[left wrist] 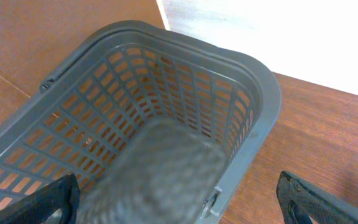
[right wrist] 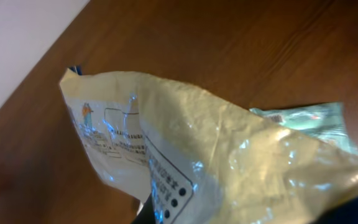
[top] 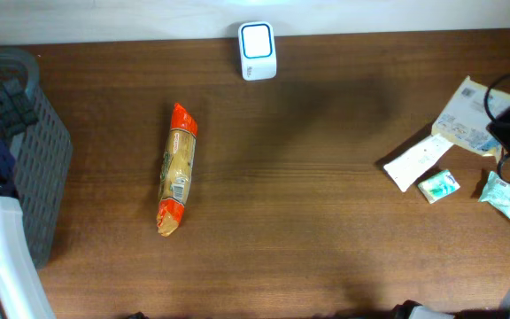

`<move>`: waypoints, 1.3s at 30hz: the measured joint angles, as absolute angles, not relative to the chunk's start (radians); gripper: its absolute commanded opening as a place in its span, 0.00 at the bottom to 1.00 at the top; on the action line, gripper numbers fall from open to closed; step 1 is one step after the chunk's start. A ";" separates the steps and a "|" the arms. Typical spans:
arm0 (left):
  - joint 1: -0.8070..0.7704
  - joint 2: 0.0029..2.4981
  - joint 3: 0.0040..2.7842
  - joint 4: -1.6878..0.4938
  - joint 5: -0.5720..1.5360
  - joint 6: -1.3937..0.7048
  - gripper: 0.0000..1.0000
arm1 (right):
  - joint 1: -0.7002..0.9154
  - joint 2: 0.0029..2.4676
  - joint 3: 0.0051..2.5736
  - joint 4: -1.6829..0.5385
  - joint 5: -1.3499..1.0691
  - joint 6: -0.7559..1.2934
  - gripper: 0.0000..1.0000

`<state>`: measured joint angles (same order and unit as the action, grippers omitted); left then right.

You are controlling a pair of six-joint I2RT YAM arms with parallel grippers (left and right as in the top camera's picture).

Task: Scan the item barcode
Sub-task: 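Carry the packet right and release it on the pile, then grasp the orange-capped spaghetti pack and drag it right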

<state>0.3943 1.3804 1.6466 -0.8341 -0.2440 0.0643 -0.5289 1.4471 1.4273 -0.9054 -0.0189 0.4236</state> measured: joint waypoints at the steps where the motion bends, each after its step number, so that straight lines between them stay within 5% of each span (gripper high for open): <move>1: 0.394 1.380 1.647 -0.833 -0.244 0.064 0.99 | -0.574 1.477 1.371 -0.857 -0.049 0.432 0.05; 4: 0.394 1.380 1.647 -0.834 -0.244 0.064 0.99 | -0.657 1.541 1.286 -0.811 -0.100 0.447 0.40; 6: 0.394 1.380 1.647 -0.834 -0.244 0.064 0.99 | -0.682 1.543 1.284 -0.794 -0.118 0.450 0.73; 8: 0.394 1.380 1.647 -0.834 -0.244 0.064 0.99 | -0.693 1.542 1.288 -0.793 -0.126 0.451 0.85; 20: 0.394 1.380 1.647 -0.834 -0.244 0.064 0.99 | -0.598 1.514 1.670 -1.036 -0.450 0.324 0.95; 24: 0.394 1.380 1.647 -0.834 -0.244 0.064 0.99 | -0.340 1.534 1.662 -1.038 -0.575 0.299 0.99; 27: 0.394 1.380 1.647 -0.834 -0.244 0.064 0.99 | 0.004 1.656 1.650 -0.929 -0.606 0.287 0.87; 31: 0.394 1.380 1.647 -0.833 -0.244 0.064 0.99 | 0.300 1.818 1.645 -0.765 -0.572 0.346 0.85; 36: 0.394 1.380 1.647 -0.832 -0.244 0.064 0.99 | 0.583 2.022 1.644 -0.506 -0.455 0.456 0.82; 39: 0.394 1.380 1.647 -0.834 -0.244 0.064 0.99 | 0.662 2.120 1.723 -0.549 -0.373 0.472 0.80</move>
